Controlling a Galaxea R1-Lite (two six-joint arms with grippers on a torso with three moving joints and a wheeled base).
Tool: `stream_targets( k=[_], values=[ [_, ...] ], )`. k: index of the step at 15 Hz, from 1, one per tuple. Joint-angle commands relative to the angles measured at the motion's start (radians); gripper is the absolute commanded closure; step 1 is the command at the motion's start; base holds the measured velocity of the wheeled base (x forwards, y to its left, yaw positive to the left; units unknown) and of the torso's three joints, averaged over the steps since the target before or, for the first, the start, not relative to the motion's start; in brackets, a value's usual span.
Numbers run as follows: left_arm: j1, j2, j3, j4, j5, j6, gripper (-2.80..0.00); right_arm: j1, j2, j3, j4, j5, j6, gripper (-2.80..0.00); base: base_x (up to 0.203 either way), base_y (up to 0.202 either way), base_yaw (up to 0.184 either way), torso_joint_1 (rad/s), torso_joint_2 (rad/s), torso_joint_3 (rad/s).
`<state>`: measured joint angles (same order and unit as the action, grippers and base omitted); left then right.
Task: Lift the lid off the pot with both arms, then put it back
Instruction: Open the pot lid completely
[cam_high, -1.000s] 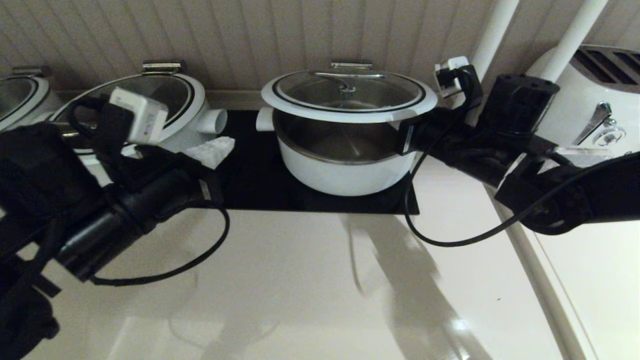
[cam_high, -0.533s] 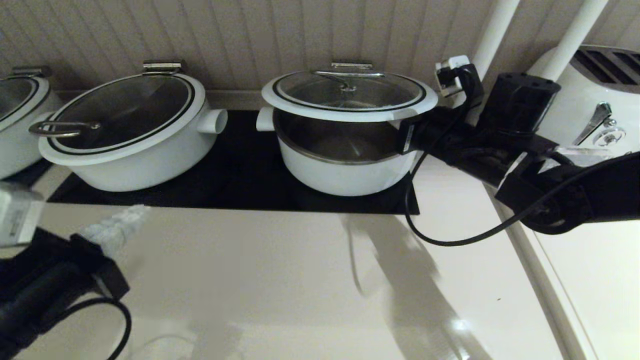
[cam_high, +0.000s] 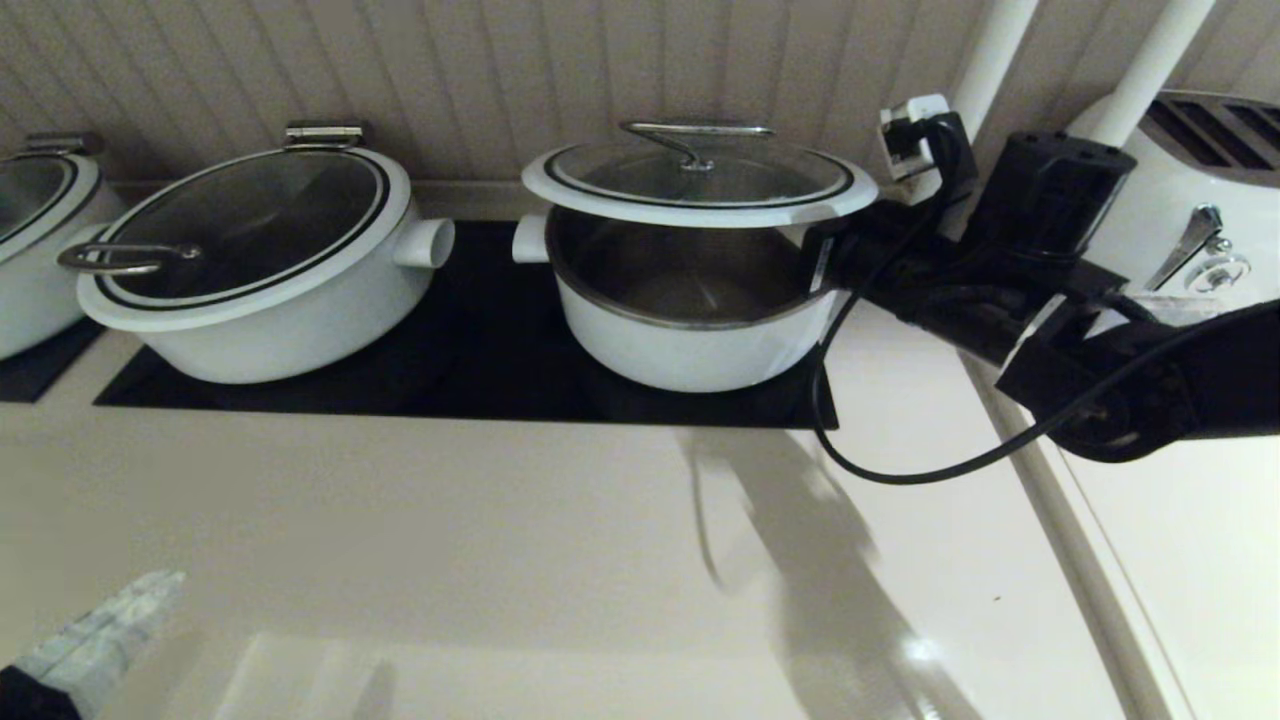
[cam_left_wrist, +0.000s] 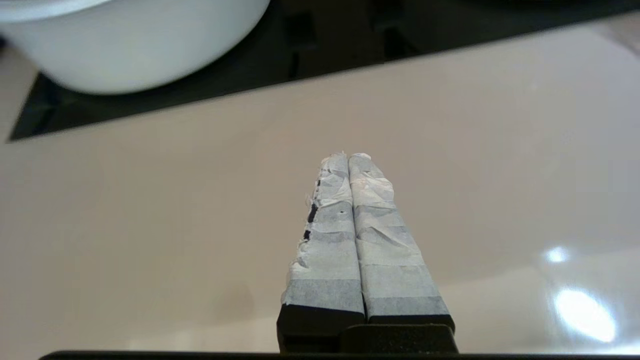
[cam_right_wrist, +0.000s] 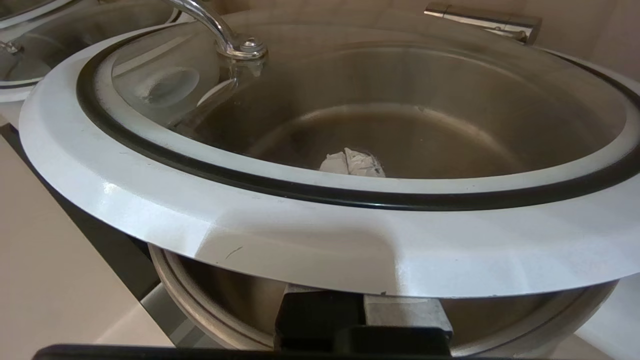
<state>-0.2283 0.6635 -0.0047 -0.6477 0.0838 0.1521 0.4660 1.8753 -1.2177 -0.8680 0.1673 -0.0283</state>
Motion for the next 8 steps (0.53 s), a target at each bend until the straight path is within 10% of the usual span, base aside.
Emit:
stream_targets(
  k=[1, 5, 8],
  values=[
    [0.0, -0.277, -0.001, 0.186, 0.007, 0.007, 0.0, 0.0, -0.004, -0.005, -0.003, 0.001, -0.001, 0.0, 0.0, 0.0, 0.0, 0.0, 0.0, 0.0],
    [0.001, -0.386, 0.004, 0.497, 0.051, 0.011, 0.0, -0.001, -0.004, -0.017, -0.002, 0.001, -0.001, 0.0, 0.0, 0.0, 0.0, 0.0, 0.0, 0.0],
    [0.001, -0.384, 0.005, 0.593, -0.088, 0.008, 0.0, -0.001, -0.006, -0.019, -0.002, 0.001, -0.001, 0.0, 0.0, 0.0, 0.0, 0.0, 0.0, 0.0]
  ],
)
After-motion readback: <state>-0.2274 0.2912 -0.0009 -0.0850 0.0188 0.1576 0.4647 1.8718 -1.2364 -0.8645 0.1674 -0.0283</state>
